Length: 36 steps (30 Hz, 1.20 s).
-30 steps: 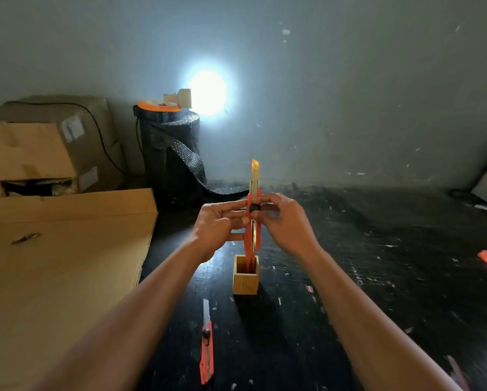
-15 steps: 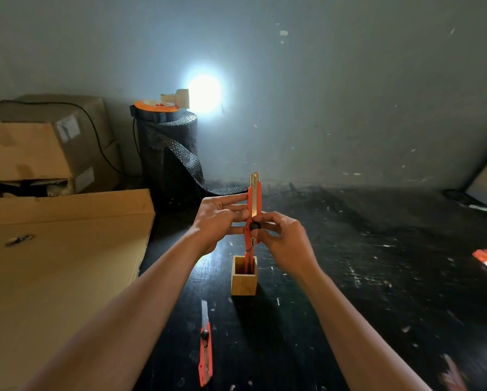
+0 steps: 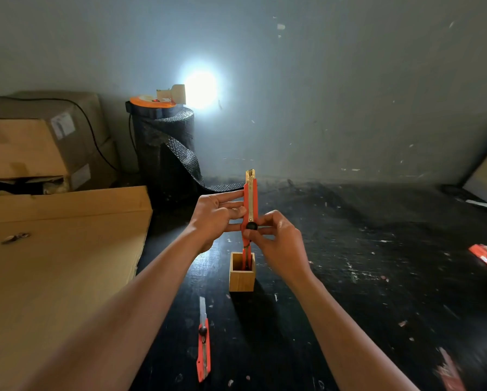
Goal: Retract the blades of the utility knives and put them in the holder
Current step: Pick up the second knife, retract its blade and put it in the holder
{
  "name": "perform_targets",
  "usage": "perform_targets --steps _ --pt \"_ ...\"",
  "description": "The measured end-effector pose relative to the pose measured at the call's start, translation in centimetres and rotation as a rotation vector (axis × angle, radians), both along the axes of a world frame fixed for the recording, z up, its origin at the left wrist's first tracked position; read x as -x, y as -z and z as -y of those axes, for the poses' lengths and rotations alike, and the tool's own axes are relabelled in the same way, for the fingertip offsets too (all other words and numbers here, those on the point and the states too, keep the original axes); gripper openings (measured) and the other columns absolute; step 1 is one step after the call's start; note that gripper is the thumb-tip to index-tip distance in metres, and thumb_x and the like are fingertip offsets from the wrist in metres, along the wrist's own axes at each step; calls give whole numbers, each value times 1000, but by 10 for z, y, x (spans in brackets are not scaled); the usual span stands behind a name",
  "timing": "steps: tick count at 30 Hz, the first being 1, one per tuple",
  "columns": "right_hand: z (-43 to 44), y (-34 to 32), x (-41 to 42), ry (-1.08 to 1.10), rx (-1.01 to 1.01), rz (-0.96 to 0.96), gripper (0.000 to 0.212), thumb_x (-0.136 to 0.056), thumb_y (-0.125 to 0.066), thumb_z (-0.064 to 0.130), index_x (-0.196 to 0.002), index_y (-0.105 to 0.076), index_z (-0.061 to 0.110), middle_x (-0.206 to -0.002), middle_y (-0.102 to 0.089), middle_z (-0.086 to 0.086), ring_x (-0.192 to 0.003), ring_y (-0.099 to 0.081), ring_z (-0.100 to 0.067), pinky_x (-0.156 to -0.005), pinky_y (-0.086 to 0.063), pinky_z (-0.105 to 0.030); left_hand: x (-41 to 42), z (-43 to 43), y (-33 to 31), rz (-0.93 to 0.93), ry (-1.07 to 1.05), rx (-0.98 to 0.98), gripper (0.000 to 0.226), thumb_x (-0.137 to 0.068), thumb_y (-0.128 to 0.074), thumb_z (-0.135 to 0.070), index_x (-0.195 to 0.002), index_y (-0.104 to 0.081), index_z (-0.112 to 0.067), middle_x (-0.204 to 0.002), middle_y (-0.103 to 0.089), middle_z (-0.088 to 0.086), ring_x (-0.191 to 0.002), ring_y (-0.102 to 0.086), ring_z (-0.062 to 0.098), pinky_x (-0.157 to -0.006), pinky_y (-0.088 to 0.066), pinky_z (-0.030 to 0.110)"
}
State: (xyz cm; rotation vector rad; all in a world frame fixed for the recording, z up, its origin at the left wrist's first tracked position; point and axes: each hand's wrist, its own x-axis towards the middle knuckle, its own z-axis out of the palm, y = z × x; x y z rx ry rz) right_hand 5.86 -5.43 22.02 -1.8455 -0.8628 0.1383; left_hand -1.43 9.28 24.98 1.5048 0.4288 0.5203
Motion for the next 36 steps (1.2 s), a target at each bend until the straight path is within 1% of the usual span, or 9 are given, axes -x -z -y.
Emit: perform_targets --steps 5,10,15,18,21,27,29,33,36 --pt "-1 -2 3 -32 -16 21 28 -90 -73 25 -114 -61 34 -106 -62 19 -96 -60 -2 -89 -51 -27 1 1 -6 10 -14 -10 39 -91 -68 9 -126 -71 -8 -96 -80 2 -75 -80 12 -57 -61 23" --pt "-3 -2 2 -26 -22 18 20 -90 -73 24 -103 -59 31 -98 -63 22 -93 -62 -3 -85 -49 -21 2 0 -7 -4 -30 -60 40 -91 -69 7 -128 -70 -7 -96 -78 0 -74 -79 8 -57 -61 23" --pt "-3 2 3 -43 -16 17 28 -92 -72 22 -115 -60 33 -108 -62 19 -97 -60 -1 -86 -49 -21 4 1 -6 -7 -30 -43 40 -91 -68 9 -128 -70 -7 -93 -78 -2 -72 -79 8 -56 -60 21" --pt "-1 2 4 -44 -7 41 22 -92 -72 20 -103 -59 34 -100 -62 27 -90 -62 3 -73 -46 -5 5 1 -4 -8 -26 -37 41 -91 -69 8 -128 -70 -7 -95 -79 -1 -74 -80 9 -57 -61 22" --pt "-2 3 5 5 -27 41 23 -88 -76 26 -93 -56 36 -88 -60 32 -80 -62 12 -61 -44 -1 5 3 -3 -3 -12 -21 41 -90 -68 10 -127 -70 -8 -93 -79 -1 -75 -80 10 -57 -60 22" --pt "-2 6 3 -42 -21 34 27 -92 -71 19 -107 -61 39 -100 -61 31 -88 -60 10 -76 -42 -9 4 0 -1 -4 -19 -15 41 -90 -68 10 -127 -71 -7 -92 -80 -2 -75 -80 12 -58 -61 23" --pt "-3 6 1 -45 4 39 25 -93 -70 16 -104 -63 37 -103 -63 24 -92 -61 4 -79 -42 -10 3 -2 0 -2 -24 -28 41 -90 -68 10 -127 -70 -8 -92 -79 -3 -73 -79 8 -56 -60 21" --pt "-5 8 -1 16 -26 35 24 -88 -76 25 -87 -57 40 -88 -65 28 -86 -65 6 -74 -46 -11 1 -3 4 6 -23 -10 41 -90 -69 9 -127 -71 -8 -102 -80 6 -80 -81 15 -61 -63 27" --pt "-7 13 -1 40 -44 31 26 -85 -78 28 -84 -54 39 -86 -66 23 -86 -66 2 -78 -52 -18 0 -2 7 0 -22 -15 42 -90 -68 11 -127 -71 -8 -96 -79 0 -76 -80 11 -58 -61 24"
